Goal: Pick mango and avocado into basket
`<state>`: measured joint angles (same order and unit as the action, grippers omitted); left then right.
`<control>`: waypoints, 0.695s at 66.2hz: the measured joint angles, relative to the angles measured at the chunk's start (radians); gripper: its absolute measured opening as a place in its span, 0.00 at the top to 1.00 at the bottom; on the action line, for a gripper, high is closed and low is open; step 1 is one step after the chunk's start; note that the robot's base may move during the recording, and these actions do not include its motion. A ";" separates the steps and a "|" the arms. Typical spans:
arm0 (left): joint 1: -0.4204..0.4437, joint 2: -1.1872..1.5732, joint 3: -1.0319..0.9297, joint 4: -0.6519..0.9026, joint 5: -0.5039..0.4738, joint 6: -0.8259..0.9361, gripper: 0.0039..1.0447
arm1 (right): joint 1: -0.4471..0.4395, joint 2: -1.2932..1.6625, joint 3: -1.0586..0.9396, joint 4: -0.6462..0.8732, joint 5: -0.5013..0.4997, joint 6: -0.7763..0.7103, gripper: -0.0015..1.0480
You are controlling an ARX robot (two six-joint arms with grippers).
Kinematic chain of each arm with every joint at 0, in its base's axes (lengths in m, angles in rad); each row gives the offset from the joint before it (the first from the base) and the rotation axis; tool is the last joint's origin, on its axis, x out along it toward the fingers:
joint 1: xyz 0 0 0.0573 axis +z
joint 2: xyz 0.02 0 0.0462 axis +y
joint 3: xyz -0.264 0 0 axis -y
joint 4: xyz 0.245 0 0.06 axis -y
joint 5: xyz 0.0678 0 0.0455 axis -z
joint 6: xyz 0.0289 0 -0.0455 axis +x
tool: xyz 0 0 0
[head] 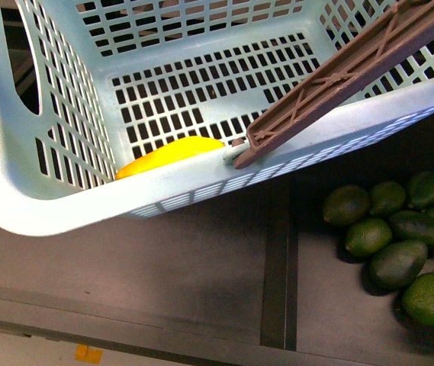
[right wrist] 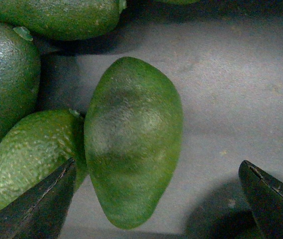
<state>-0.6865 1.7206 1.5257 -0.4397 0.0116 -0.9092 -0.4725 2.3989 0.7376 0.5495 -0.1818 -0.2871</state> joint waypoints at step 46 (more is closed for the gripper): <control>0.000 0.000 0.000 0.000 0.000 0.000 0.88 | 0.056 0.090 0.103 -0.006 0.048 0.135 0.08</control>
<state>-0.6865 1.7206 1.5257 -0.4397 0.0120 -0.9092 -0.4160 2.4889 0.8402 0.5434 -0.1341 -0.1520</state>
